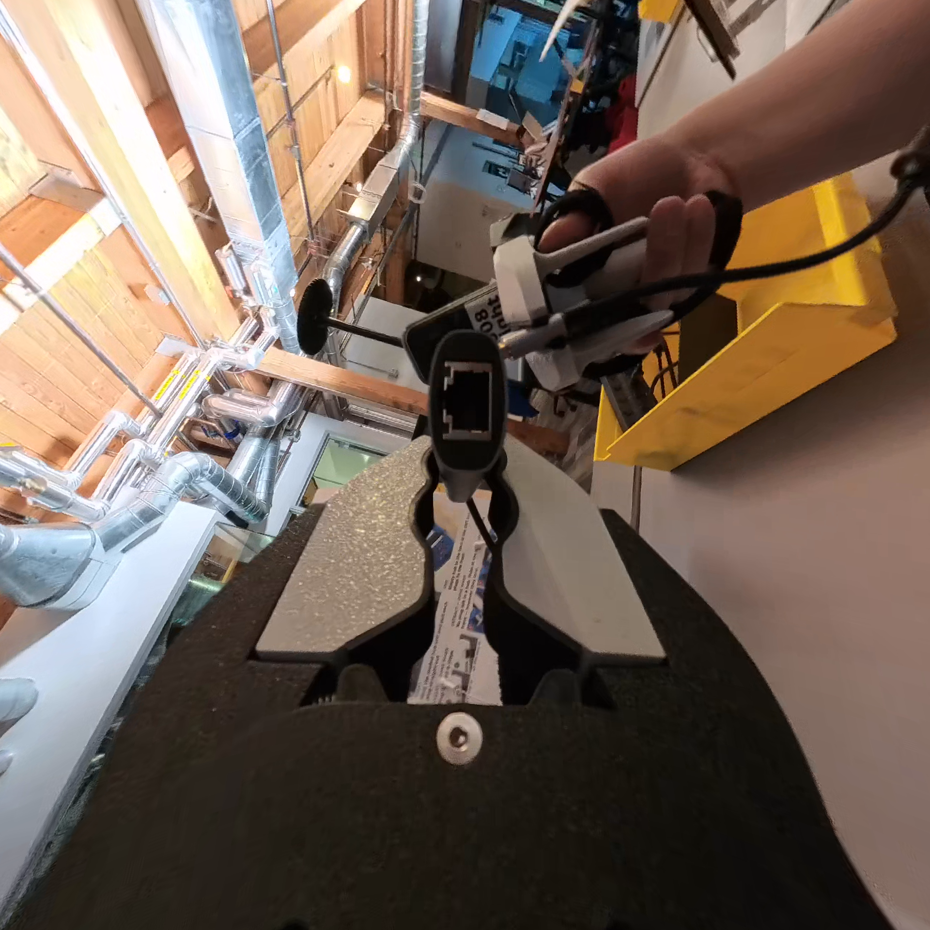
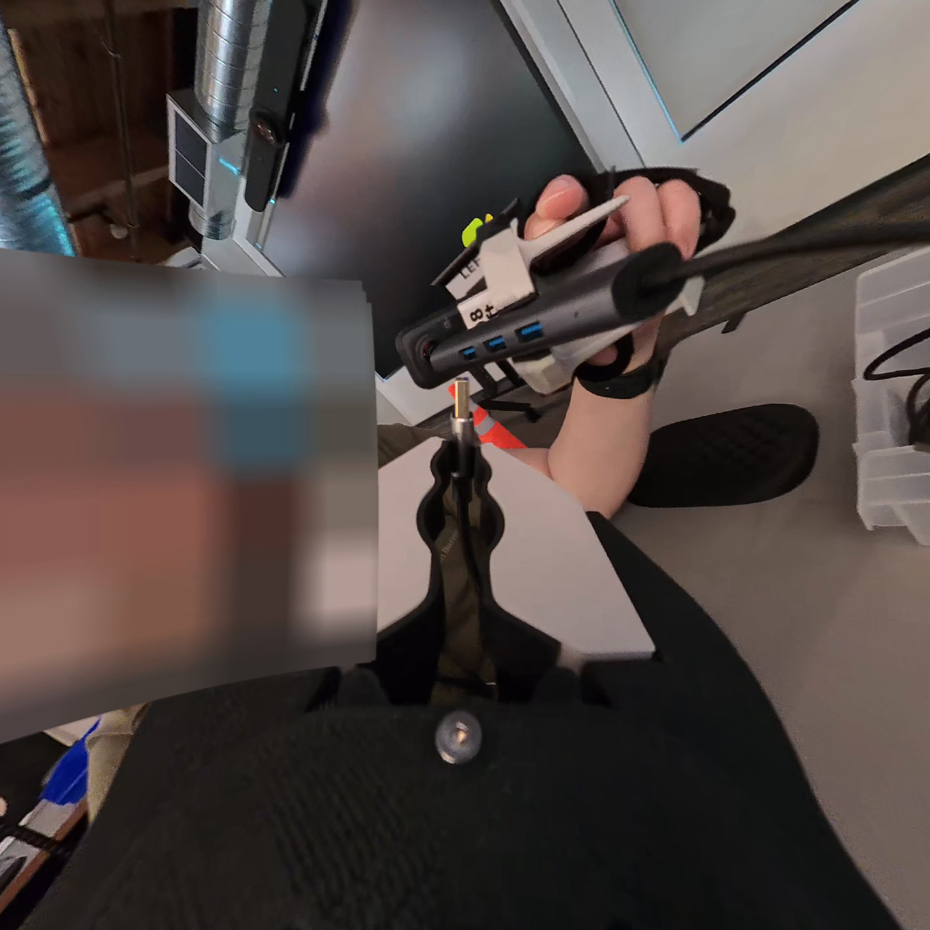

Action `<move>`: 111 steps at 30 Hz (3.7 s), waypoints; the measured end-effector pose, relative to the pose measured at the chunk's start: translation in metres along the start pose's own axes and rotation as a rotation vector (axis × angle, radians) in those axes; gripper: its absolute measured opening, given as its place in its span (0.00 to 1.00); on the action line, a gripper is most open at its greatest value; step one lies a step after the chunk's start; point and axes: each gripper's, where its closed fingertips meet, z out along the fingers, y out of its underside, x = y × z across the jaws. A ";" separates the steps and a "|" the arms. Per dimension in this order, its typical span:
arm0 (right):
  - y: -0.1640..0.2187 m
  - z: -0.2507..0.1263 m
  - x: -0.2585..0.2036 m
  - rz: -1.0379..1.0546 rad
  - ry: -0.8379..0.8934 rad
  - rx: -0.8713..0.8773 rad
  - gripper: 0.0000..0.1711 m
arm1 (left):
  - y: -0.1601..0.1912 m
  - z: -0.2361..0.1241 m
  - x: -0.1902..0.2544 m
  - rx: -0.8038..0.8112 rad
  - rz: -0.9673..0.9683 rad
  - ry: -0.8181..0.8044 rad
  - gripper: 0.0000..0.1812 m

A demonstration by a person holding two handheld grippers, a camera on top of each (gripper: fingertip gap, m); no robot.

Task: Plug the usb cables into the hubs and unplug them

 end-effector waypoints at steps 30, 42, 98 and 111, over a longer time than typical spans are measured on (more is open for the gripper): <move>0.021 0.017 0.028 0.238 -0.107 -0.031 0.05 | 0.008 -0.010 0.033 0.232 0.251 0.132 0.10; 0.027 0.018 0.025 0.258 -0.150 -0.064 0.05 | -0.001 -0.014 0.034 0.289 0.206 0.141 0.09; 0.072 0.006 0.053 0.402 -0.205 -0.240 0.04 | 0.008 -0.015 0.094 0.092 0.429 0.426 0.09; 0.050 -0.003 0.063 0.471 -0.194 -0.085 0.05 | 0.022 0.000 0.088 0.074 0.325 0.372 0.10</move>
